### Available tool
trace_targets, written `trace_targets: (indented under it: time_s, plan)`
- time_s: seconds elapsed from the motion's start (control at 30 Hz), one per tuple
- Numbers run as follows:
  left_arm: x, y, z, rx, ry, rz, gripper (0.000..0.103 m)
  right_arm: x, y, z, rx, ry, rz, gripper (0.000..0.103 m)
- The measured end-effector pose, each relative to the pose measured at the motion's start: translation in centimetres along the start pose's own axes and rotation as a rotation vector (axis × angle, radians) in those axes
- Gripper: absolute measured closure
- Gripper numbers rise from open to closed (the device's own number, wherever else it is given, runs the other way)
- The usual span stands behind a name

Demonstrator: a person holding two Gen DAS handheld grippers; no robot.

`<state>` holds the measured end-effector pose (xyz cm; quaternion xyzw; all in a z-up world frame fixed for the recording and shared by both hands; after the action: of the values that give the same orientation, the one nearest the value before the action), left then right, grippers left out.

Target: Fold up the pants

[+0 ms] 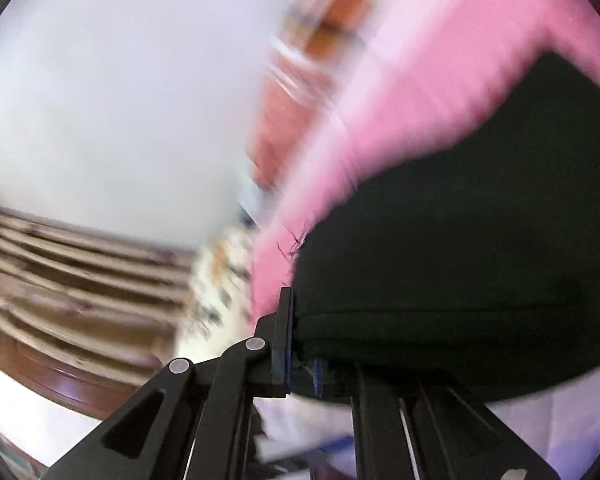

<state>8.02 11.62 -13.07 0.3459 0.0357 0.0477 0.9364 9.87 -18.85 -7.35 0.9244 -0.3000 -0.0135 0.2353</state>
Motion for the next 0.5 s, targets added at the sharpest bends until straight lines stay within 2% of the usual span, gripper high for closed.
trace_targets:
  time_s: [0.03,0.07,0.13,0.17,0.27,0.5]
  plan:
    - [-0.1,-0.2,-0.1,-0.001,0.004,-0.010,0.026,-0.9,-1.6,1.9,-0.020,-0.059,-0.062,0.094]
    - [0.0,-0.4,-0.1,-0.001,0.008,-0.017,0.026,-2.1,-3.4,5.0,-0.055,-0.175,-0.139,0.094]
    - [-0.1,-0.4,-0.2,0.002,0.011,-0.020,0.026,-3.3,-4.9,8.7,-0.072,-0.307,-0.192,0.097]
    - [-0.2,-0.3,-0.2,0.002,0.010,-0.017,0.026,-3.3,-4.9,9.1,-0.055,-0.321,-0.186,0.095]
    - [-0.2,0.0,-0.2,0.004,0.008,-0.002,0.026,-2.6,-4.4,7.2,-0.033,-0.234,-0.179,0.091]
    - [-0.1,-0.4,-0.4,0.008,0.021,-0.013,0.026,-3.7,-4.4,8.2,-0.024,-0.305,-0.233,0.091]
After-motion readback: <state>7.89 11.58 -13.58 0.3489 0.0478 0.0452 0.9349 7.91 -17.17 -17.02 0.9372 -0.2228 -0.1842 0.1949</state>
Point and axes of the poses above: each gripper's, at about its wrist camera, not at the fingertips, and y roughly against the way its jaws point, z to its right, x to its top, the point moved 1 cm from there along -y, roughly the way its jaws point, and after that the axes turned 1 degree about -x, right-handed, at the moved point
